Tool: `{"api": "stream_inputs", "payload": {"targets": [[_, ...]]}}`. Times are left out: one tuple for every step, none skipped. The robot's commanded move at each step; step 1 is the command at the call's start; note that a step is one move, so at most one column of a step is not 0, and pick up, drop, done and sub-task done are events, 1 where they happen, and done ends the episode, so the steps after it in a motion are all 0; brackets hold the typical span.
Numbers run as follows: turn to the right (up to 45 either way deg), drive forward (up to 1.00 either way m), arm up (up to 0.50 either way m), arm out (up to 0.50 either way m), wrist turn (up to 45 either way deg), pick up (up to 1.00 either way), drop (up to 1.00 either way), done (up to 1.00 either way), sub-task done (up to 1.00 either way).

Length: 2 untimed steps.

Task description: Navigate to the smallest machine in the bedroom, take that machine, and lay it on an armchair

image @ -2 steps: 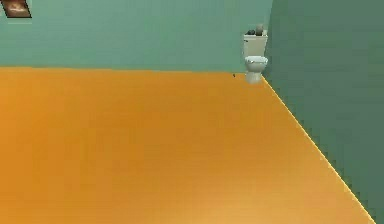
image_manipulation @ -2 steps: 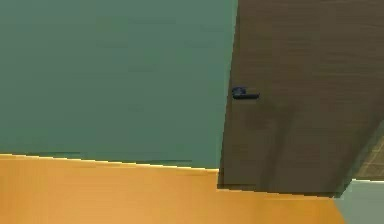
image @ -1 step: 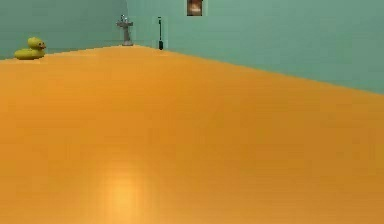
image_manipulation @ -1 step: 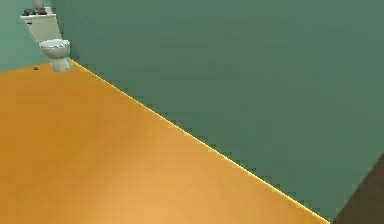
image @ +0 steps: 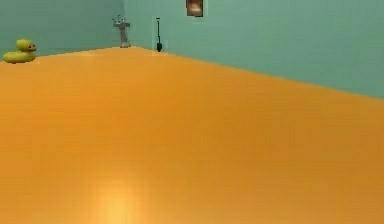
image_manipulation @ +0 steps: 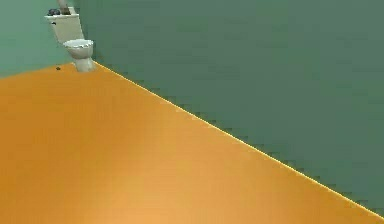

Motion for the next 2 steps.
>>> {"api": "stream_inputs", "payload": {"targets": [[-42.0, 0.0, 0.0, 0.0, 0.0, 0.0, 0.0, 0.0, 0.0], [0.0, 0.7, 0.0, 0.0, 0.0, 0.0, 0.0, 0.0, 0.0]]}}
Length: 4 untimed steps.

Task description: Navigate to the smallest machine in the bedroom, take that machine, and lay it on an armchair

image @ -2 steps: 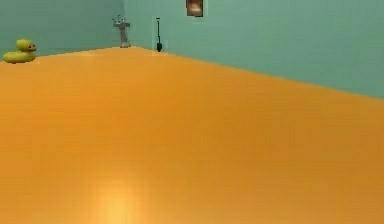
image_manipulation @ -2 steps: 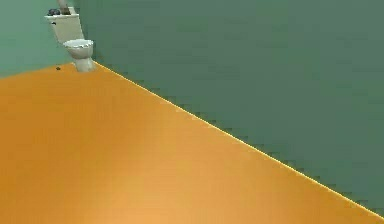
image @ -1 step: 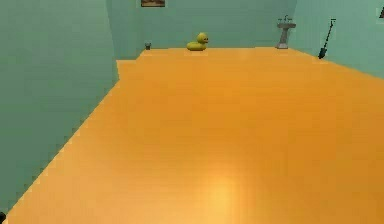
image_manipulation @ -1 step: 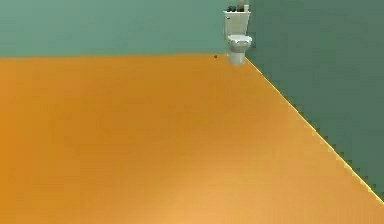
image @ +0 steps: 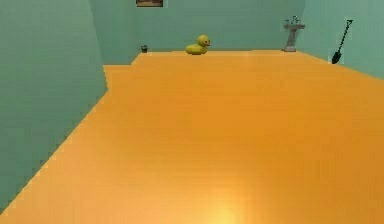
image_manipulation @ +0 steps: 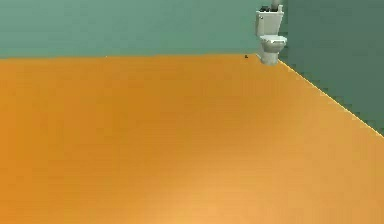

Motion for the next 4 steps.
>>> {"api": "stream_inputs", "payload": {"targets": [[-15.0, 0.0, 0.0, 0.0, 0.0, 0.0, 0.0, 0.0, 0.0], [0.0, 1.0, 0.0, 0.0, 0.0, 0.0, 0.0, 0.0, 0.0], [0.0, 1.0, 0.0, 0.0, 0.0, 0.0, 0.0, 0.0, 0.0], [0.0, 1.0, 0.0, 0.0, 0.0, 0.0, 0.0, 0.0, 0.0]]}}
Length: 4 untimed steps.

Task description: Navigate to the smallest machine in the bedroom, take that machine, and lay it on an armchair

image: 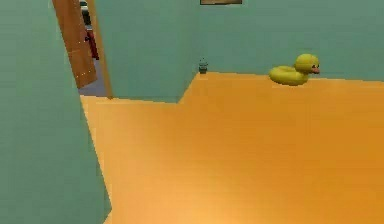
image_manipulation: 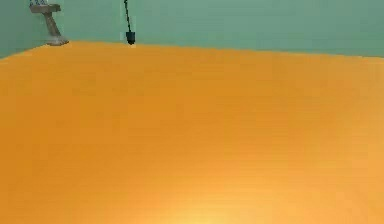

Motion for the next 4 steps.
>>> {"api": "stream_inputs", "payload": {"targets": [[0.0, 1.0, 0.0, 0.0, 0.0, 0.0, 0.0, 0.0, 0.0], [0.0, 0.25, 0.0, 0.0, 0.0, 0.0, 0.0, 0.0, 0.0], [-33.0, 0.0, 0.0, 0.0, 0.0, 0.0, 0.0, 0.0, 0.0], [0.0, 0.1, 0.0, 0.0, 0.0, 0.0, 0.0, 0.0, 0.0]]}}
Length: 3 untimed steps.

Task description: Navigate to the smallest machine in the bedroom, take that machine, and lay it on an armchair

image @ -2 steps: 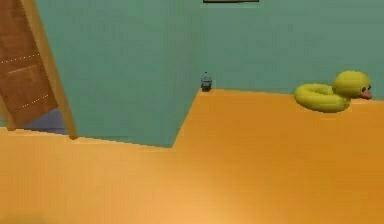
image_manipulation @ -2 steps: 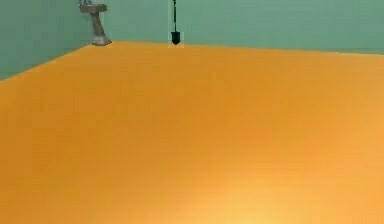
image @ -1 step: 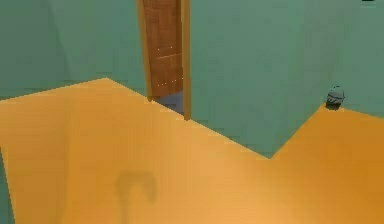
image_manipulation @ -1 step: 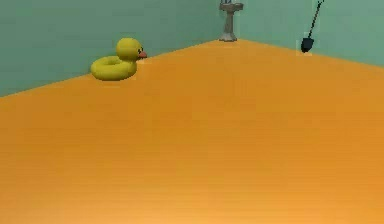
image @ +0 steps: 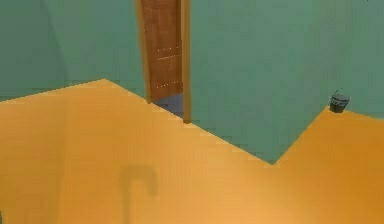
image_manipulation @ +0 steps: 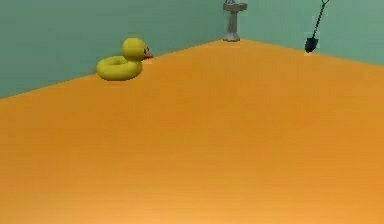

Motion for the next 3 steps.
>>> {"api": "stream_inputs", "payload": {"targets": [[0.0, 0.35, 0.0, 0.0, 0.0, 0.0, 0.0, 0.0, 0.0], [-21.0, 0.0, 0.0, 0.0, 0.0, 0.0, 0.0, 0.0, 0.0], [0.0, 1.0, 0.0, 0.0, 0.0, 0.0, 0.0, 0.0, 0.0]]}}
